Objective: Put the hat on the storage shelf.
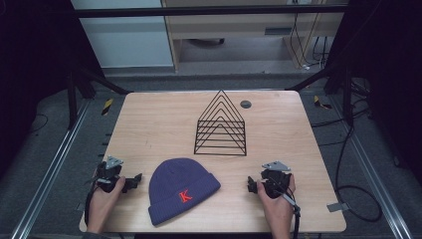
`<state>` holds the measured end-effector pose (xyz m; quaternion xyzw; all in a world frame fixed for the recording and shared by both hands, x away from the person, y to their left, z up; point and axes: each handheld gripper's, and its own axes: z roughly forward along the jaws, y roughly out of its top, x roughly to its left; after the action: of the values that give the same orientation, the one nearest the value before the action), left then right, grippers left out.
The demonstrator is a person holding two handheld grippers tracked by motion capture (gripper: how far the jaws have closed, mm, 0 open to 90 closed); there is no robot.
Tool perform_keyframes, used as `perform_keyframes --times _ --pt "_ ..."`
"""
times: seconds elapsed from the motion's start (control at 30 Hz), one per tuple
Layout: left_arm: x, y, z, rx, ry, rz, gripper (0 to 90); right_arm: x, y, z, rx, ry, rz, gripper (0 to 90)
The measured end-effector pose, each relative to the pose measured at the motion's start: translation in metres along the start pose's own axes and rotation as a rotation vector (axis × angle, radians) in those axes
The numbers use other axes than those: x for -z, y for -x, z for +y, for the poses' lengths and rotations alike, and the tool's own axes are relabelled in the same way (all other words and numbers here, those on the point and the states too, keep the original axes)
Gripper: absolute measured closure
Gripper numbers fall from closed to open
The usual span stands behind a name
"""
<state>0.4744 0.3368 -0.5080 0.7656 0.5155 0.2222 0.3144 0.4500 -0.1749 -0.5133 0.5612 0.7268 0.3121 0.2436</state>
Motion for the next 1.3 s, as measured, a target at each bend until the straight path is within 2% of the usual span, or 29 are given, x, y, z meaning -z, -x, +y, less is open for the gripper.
perform_keyframes --times 0.13,0.3,0.33,0.37,0.47,0.5,0.53,0.6,0.63,0.67,0.73,0.77,0.8,0.83,0.9,0.97,1.0,1.03,1.17,1.27,1.3 --pt "0.000 0.000 0.000 0.000 0.001 -0.003 0.0 0.000 0.000 0.000 -0.003 0.001 0.004 1.2" --pt "0.003 0.001 -0.001 -0.019 -0.014 -0.022 0.1 0.000 -0.001 0.000 0.024 0.000 0.028 1.1" --pt "0.006 0.001 0.001 -0.030 -0.027 -0.046 3.5 0.000 -0.002 0.000 0.040 -0.001 0.049 1.1" --pt "0.008 0.001 0.002 -0.023 -0.012 -0.064 6.7 0.000 -0.002 0.000 0.047 0.000 0.060 1.5" --pt "0.013 0.002 0.004 -0.034 0.000 -0.068 8.0 0.000 -0.003 0.001 0.061 0.003 0.086 4.7" --pt "0.017 0.003 0.006 -0.041 -0.004 -0.072 8.2 0.003 -0.003 0.004 0.080 -0.003 0.124 12.9" --pt "0.019 0.005 0.009 -0.055 -0.015 -0.080 8.2 0.003 -0.003 0.004 0.080 -0.003 0.124 12.9" --pt "0.026 0.011 0.018 -0.077 -0.016 -0.099 9.4 0.010 -0.012 0.011 0.118 0.018 0.144 11.3" --pt "0.029 0.014 0.023 -0.089 -0.018 -0.098 9.7 0.013 -0.015 0.014 0.140 0.018 0.150 12.3" --pt "0.029 0.014 0.023 -0.089 -0.018 -0.098 9.9 0.013 -0.015 0.014 0.140 0.018 0.150 12.3" --pt "0.035 0.021 0.033 -0.137 -0.047 -0.078 10.9 0.019 -0.026 0.019 0.185 0.032 0.192 17.2" --pt "0.035 0.024 0.036 -0.145 -0.055 -0.088 12.0 0.021 -0.029 0.020 0.198 0.030 0.208 18.2" --pt "0.035 0.024 0.036 -0.145 -0.055 -0.088 12.1 0.021 -0.029 0.020 0.198 0.030 0.208 18.2" --pt "0.035 0.028 0.039 -0.147 -0.057 -0.111 12.1 0.022 -0.032 0.021 0.206 0.026 0.228 19.3" --pt "0.033 0.041 0.046 -0.182 -0.072 -0.141 15.7 0.024 -0.039 0.025 0.225 0.028 0.262 24.7" --pt "0.032 0.045 0.049 -0.191 -0.080 -0.157 17.7 0.025 -0.041 0.026 0.234 0.028 0.277 25.8" --pt "0.027 0.051 0.057 -0.193 -0.094 -0.196 18.5 0.026 -0.047 0.030 0.251 0.030 0.295 29.2" --pt "0.024 0.052 0.061 -0.181 -0.106 -0.214 20.3 0.026 -0.050 0.032 0.262 0.027 0.308 29.5" --pt "0.012 0.056 0.074 -0.159 -0.148 -0.245 25.5 0.025 -0.060 0.036 0.284 0.014 0.340 30.2" --pt "0.008 0.061 0.079 -0.177 -0.174 -0.245 28.8 0.021 -0.067 0.037 0.294 0.006 0.362 30.0" --pt "0.006 0.066 0.082 -0.199 -0.191 -0.230 29.4 0.020 -0.068 0.038 0.298 0.003 0.365 29.9"
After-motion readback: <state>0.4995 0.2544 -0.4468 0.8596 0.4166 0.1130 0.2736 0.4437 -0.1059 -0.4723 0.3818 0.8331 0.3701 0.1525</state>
